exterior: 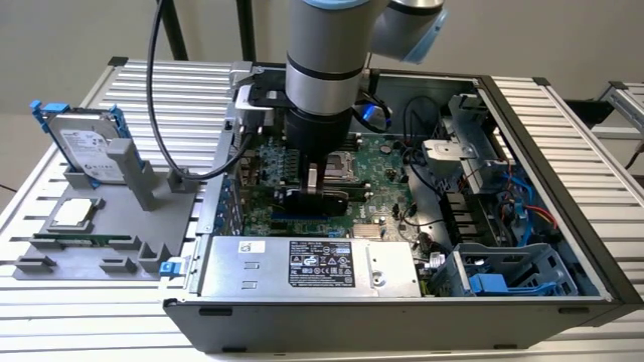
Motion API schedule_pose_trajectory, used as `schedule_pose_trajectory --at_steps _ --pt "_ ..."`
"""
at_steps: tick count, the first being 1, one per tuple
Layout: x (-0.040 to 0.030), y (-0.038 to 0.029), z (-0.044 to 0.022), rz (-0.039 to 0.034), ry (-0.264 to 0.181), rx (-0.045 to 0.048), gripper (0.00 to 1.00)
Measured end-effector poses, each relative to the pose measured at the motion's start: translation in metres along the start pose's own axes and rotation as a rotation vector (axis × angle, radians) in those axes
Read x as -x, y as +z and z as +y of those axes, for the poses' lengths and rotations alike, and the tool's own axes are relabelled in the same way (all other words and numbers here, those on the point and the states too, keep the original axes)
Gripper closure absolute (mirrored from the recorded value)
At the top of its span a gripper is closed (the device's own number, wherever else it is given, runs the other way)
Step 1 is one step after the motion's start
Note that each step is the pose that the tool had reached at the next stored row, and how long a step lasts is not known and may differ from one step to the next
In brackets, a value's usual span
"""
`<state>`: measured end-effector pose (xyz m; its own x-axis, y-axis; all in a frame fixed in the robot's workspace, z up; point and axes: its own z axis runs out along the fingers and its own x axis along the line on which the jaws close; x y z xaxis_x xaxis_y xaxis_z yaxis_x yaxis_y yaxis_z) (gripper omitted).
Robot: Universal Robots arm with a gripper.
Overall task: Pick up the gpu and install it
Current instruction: 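Insert the gpu into the slot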
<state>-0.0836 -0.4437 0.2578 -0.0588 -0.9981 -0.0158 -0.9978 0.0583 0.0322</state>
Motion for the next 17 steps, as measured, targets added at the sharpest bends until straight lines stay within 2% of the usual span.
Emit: schedule_pose_trajectory --at_steps 5,9,17 --pt "-0.0011 0.0014 -0.0001 0.0008 0.0 0.0001 1.0" --pt "-0.0012 0.0075 -0.0003 0.0006 0.0 0.0001 1.0" --pt "-0.0011 0.0079 -0.0004 0.0008 0.0 0.0003 1.0"
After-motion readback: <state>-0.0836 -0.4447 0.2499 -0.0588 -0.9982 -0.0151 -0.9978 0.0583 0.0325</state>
